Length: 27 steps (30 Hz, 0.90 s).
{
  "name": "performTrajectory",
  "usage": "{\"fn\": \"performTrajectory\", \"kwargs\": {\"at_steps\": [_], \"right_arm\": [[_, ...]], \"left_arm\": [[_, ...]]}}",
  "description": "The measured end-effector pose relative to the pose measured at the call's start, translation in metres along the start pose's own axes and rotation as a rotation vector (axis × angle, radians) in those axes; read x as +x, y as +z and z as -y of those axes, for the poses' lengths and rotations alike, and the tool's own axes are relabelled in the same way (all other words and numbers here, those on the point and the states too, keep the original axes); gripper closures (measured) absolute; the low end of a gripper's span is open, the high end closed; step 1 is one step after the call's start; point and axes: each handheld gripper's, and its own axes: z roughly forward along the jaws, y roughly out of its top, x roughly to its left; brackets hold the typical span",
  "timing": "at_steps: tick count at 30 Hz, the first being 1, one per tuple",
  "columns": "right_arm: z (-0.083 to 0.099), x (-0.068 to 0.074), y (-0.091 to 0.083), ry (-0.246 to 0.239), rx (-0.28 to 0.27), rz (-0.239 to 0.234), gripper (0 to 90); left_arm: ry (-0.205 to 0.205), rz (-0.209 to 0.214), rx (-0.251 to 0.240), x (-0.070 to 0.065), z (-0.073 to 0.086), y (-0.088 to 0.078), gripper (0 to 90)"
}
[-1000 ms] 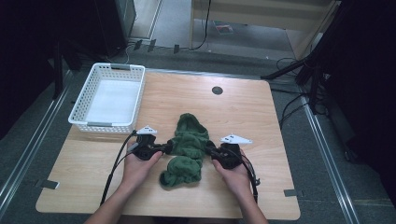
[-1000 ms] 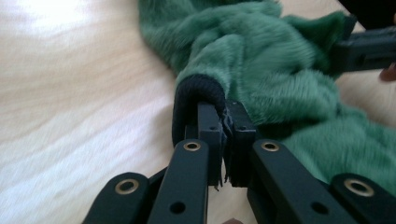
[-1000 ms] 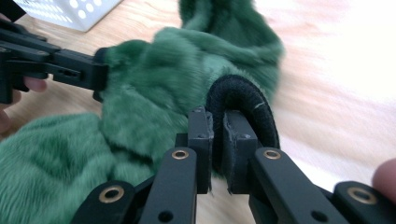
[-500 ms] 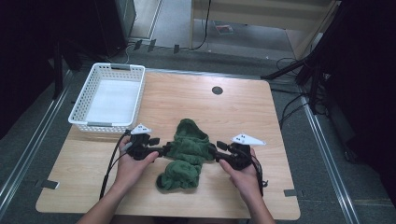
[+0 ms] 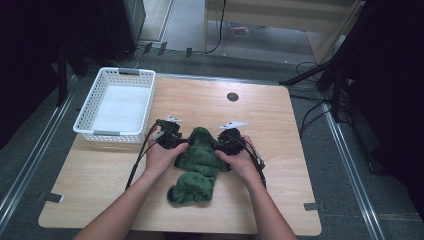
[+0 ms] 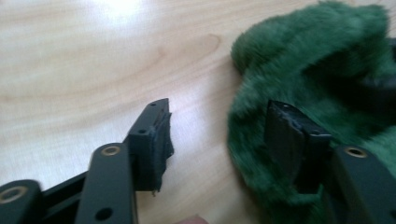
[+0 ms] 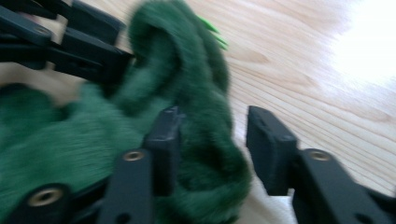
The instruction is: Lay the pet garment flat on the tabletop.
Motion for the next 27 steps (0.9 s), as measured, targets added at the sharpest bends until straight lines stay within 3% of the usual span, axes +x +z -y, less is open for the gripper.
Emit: {"fn": "performTrajectory", "kwargs": {"at_steps": [1,2,3,4,5,9,10,12,15,17,18,19,20,21,23,24,27], "right_arm": [[0.000,0.000,0.000,0.000,0.000,0.000,74.8],[0.000,-0.005,0.001,0.041,-0.019,-0.002,86.2],[0.000,-0.005,0.001,0.041,-0.019,-0.002,86.2],[0.000,-0.008,0.000,0.065,-0.036,-0.025,87.5],[-0.001,-0.010,-0.005,0.082,-0.084,-0.044,88.0],[-0.003,-0.009,-0.014,0.029,-0.150,-0.013,88.0],[-0.003,-0.009,-0.018,0.008,-0.170,0.011,88.1],[0.002,-0.015,-0.023,-0.008,-0.197,0.052,88.4],[0.008,-0.017,-0.019,-0.028,-0.164,0.052,87.6],[0.015,-0.018,-0.014,-0.048,-0.132,0.088,78.7],[0.017,-0.020,-0.014,-0.041,-0.119,0.088,71.8],[0.019,-0.023,-0.014,-0.017,-0.112,0.076,67.1],[0.020,-0.028,-0.017,0.000,-0.118,0.053,64.0],[0.023,-0.035,-0.028,0.022,-0.170,-0.030,61.5],[0.023,-0.039,-0.034,0.025,-0.190,-0.058,60.9],[0.019,-0.045,-0.044,0.050,-0.254,-0.052,62.8],[0.007,-0.052,-0.048,0.184,-0.331,-0.091,67.3]], "left_arm": [[0.022,-0.011,0.003,-0.001,-0.001,0.002,45.1],[0.045,-0.015,0.008,-0.003,-0.003,0.003,57.7],[0.060,-0.010,0.005,-0.005,-0.003,0.003,57.7],[0.064,0.006,0.002,-0.006,-0.003,0.004,65.2],[0.069,0.024,-0.002,-0.007,-0.003,0.005,78.3],[0.106,0.010,-0.032,-0.008,-0.003,0.003,89.9],[0.105,-0.010,-0.046,-0.006,-0.003,0.002,90.0],[0.092,-0.013,-0.068,-0.003,-0.004,-0.002,90.0],[0.141,-0.048,-0.091,-0.007,-0.004,-0.005,90.0],[0.152,-0.042,-0.080,-0.009,-0.003,-0.004,89.0],[0.142,-0.006,-0.076,-0.007,-0.003,-0.003,85.1],[0.136,0.027,-0.067,-0.006,-0.002,-0.003,77.6],[0.147,0.026,-0.074,-0.005,-0.002,-0.004,69.9],[0.163,0.025,-0.082,-0.004,-0.002,-0.007,63.8],[0.111,0.048,-0.125,0.002,-0.003,-0.013,62.7],[0.078,0.048,-0.144,0.005,-0.005,-0.016,63.2],[-0.029,0.040,-0.194,0.009,-0.014,-0.016,63.6]]}}
